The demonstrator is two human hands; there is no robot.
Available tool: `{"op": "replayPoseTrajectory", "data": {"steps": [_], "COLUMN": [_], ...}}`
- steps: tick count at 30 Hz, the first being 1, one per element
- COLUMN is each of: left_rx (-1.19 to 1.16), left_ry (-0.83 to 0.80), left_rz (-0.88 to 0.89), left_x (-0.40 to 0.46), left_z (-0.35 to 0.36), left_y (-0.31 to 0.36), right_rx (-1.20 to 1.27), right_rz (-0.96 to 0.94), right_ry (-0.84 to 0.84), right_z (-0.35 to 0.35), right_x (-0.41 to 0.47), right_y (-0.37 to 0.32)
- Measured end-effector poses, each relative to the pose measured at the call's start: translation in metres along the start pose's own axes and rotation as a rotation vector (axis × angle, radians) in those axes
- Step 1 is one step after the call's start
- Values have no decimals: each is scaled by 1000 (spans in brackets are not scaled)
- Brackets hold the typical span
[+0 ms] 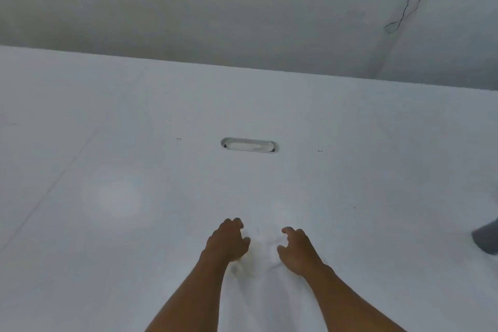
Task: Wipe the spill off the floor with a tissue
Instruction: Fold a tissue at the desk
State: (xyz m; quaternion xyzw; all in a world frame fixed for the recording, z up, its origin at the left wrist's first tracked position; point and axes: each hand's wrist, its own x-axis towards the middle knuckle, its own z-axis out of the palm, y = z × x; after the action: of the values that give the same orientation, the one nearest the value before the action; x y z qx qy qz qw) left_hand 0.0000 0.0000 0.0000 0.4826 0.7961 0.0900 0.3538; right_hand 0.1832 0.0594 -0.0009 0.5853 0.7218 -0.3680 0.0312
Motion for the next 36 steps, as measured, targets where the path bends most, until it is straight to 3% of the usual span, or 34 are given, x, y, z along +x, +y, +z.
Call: {"op": "replayPoseTrajectory", "data": {"steps": [5,19,23,30,36], "left_rx": [-121,-78,-210,-583,-694], "left_ry": [-24,15,38,274,580], "left_rz": [-96,-98,-92,-229,-465], "left_x": [-3,11,3,-53,-149], "left_z": [29,54,45,25,18], "left_y": [3,-2,-13,-37,-89], "right_rx": [64,25,30,69,43], "right_rz": [29,-174,-271,-497,-712], "right_ry": [-35,-125,-142,-348,-589], "right_z": [10,22,20,27,78], "right_x": [8,37,41,32,-16], "right_y": [15,9,-8,-60,-124]}}
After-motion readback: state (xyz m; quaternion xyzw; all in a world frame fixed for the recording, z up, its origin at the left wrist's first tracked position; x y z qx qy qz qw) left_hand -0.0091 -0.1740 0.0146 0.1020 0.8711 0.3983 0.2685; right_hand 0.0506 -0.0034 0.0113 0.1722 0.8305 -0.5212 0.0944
